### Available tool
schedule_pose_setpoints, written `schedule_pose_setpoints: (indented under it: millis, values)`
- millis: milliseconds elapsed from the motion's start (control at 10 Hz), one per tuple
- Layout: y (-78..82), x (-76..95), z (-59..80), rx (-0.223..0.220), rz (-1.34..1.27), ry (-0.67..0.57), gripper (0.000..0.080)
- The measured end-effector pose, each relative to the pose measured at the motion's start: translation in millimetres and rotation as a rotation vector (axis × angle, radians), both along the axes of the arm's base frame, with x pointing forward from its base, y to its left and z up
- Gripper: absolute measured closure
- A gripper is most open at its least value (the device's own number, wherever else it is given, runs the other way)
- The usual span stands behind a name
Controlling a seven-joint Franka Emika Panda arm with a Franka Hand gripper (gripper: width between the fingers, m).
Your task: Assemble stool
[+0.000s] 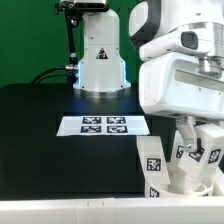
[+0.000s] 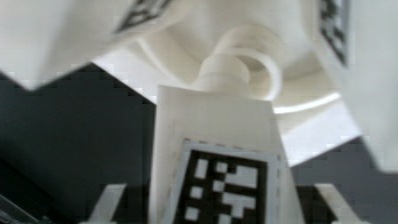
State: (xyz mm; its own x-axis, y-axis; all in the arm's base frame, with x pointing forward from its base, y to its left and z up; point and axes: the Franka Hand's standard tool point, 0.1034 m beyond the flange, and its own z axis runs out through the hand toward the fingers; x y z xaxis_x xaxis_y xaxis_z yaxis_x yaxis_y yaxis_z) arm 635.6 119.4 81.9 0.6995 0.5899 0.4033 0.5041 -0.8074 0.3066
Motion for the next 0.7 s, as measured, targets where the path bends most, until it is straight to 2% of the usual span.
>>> schedule_pose_setpoints:
  millis: [400,700]
  values:
    - [3.5,-3.9,-4.7,-0.005,-0.004,0.031,0.0481]
    - [-5.1,-4.0,-8.6,-0.015,-0.007,0.048,0.0481]
